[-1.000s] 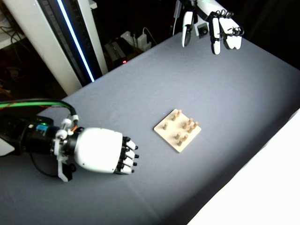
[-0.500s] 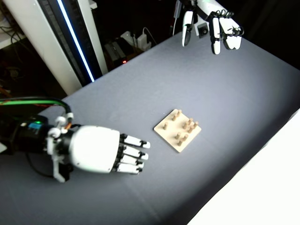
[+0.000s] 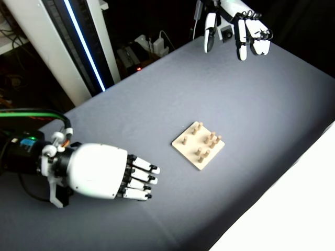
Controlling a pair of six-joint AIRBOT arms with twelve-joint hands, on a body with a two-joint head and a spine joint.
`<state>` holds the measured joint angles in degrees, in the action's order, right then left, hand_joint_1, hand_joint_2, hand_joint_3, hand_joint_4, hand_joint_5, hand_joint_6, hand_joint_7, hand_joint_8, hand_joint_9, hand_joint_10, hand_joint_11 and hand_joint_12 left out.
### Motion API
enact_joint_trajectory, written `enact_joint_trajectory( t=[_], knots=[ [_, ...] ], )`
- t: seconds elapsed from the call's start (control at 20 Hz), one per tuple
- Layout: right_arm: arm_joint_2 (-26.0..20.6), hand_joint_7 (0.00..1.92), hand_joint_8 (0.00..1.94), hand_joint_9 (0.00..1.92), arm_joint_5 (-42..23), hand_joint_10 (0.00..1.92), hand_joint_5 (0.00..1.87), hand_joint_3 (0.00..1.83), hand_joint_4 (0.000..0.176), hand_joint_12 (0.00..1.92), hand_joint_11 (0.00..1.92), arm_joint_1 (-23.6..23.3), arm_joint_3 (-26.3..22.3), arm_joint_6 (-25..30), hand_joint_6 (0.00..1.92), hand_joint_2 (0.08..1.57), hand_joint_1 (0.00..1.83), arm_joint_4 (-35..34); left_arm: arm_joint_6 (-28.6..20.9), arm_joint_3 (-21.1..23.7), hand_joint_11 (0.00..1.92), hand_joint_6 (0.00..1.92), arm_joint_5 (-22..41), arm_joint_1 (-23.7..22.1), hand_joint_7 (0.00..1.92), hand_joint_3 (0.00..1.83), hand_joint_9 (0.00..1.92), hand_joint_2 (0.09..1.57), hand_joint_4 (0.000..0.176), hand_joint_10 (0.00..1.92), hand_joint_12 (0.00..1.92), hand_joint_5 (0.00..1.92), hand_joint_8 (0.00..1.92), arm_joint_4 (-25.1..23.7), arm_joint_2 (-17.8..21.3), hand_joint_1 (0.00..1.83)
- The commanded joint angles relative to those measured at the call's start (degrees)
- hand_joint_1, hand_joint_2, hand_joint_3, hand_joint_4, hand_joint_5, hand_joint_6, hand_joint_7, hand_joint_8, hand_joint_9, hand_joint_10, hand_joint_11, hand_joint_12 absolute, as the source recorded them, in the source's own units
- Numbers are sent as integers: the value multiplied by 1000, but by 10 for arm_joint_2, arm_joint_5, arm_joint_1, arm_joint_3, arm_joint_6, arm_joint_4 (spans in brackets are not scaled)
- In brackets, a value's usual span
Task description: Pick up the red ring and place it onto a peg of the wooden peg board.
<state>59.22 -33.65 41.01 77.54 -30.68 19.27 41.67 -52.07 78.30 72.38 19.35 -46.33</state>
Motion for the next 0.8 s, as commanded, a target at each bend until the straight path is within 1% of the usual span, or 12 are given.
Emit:
enact_joint_trajectory(
  t=[0.0,0.1,0.15,0.2,0.35,0.4,0.45,0.55,0.6,0.65,0.7,0.75],
  knots=[
    [-1,735,12,856,-43,66,679,1,0,1161,453,-3,5,-2,7,938,1121,-16,-5,-2,0,1,73,-5,249,0,180,1012,0,8,731,567,6,0,-4,613],
    [0,803,22,874,-41,91,742,1,0,1311,386,-2,6,-3,6,943,1142,-16,-5,-2,0,2,73,-5,251,0,190,1000,0,8,755,577,3,0,-4,627],
    [0,816,17,876,-38,113,755,0,0,1349,381,-2,6,-6,3,952,1143,-16,-5,-2,0,0,73,-5,250,0,187,1004,0,5,759,566,2,0,-4,629],
    [0,842,21,898,-38,144,785,0,0,1335,428,-2,7,-7,6,951,1165,-16,-5,-2,0,0,73,-5,251,0,185,1004,0,4,756,564,1,0,-4,639],
    [0,887,21,908,-36,204,858,1,0,1304,506,-2,8,-8,8,965,1135,-16,-5,-3,0,0,72,-5,249,0,179,1002,0,11,706,563,6,0,-5,631],
    [0,911,13,885,-35,314,880,0,0,1314,517,-2,8,-9,5,967,1189,-16,-5,-3,0,2,72,-5,264,0,200,1000,0,13,775,573,5,0,-5,626],
    [0,912,9,869,-35,355,890,1,0,1276,533,-2,8,-10,4,972,1215,-16,-5,-3,0,0,72,-5,262,0,201,1001,0,12,789,570,3,0,-5,629],
    [0,954,16,912,-34,451,952,0,0,1244,651,-2,8,-11,9,978,1245,-16,-6,-3,0,1,73,-5,255,0,201,1001,0,6,771,567,3,0,-5,634],
    [0,994,22,900,-33,551,1053,4,0,1292,663,-2,8,-12,636,1046,1196,-16,-6,-3,0,1,73,-5,251,0,196,1000,0,2,770,569,0,0,-5,662],
    [0,953,917,883,-32,660,1038,0,0,1398,652,-2,8,-12,765,1111,1218,-16,-6,-3,0,0,73,-5,251,0,184,1005,0,3,736,563,0,0,-5,670],
    [0,907,1188,815,-31,859,1004,0,0,1475,624,-2,8,-13,853,1128,1216,-16,-6,-3,0,1,73,-5,255,0,194,1000,0,5,759,567,1,0,-5,641],
    [0,907,1188,815,-31,859,1004,0,0,1475,624,-2,8,-13,853,1128,1216,-16,-7,-3,0,1,73,-5,255,0,194,1000,0,5,759,567,1,0,-5,641]
  ],
)
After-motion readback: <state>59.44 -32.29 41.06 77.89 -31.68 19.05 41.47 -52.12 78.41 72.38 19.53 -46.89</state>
